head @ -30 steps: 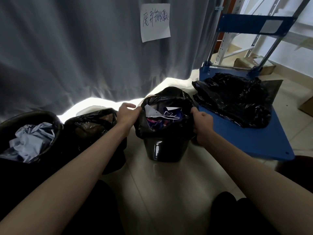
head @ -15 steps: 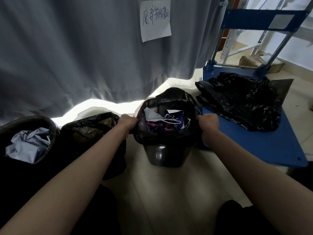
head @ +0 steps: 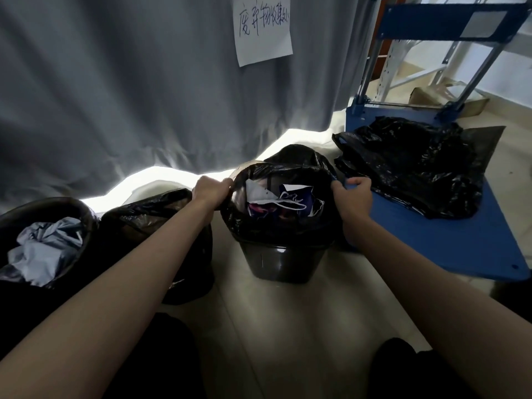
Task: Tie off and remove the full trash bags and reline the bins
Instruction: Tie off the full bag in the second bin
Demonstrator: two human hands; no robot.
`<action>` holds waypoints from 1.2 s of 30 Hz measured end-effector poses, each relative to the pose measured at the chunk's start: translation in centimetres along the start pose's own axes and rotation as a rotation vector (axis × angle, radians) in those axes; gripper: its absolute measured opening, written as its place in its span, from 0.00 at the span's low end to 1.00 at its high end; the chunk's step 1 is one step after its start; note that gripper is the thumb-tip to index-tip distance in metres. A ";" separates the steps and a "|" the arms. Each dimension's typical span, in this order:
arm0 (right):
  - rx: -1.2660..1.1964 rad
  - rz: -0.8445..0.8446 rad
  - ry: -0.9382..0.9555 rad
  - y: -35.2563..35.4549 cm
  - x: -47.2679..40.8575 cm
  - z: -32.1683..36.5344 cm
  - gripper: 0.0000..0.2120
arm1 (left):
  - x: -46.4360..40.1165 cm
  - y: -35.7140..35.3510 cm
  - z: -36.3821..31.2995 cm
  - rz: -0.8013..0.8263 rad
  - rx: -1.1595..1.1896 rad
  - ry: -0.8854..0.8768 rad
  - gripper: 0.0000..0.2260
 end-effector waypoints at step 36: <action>0.061 -0.328 0.328 -1.5 -1.1 3.5 0.18 | -2.8 -1.6 -4.4 -0.324 -0.431 -0.513 0.10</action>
Point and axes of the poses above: each hand's wrist, its own x-axis away from the middle knuckle, its own y-axis out of the back of the hand, z = x × y, the point moved 4 cm from there along -x, towards the middle knuckle, and after that the axes turned 11 degrees about -y, right-handed, at the moved point
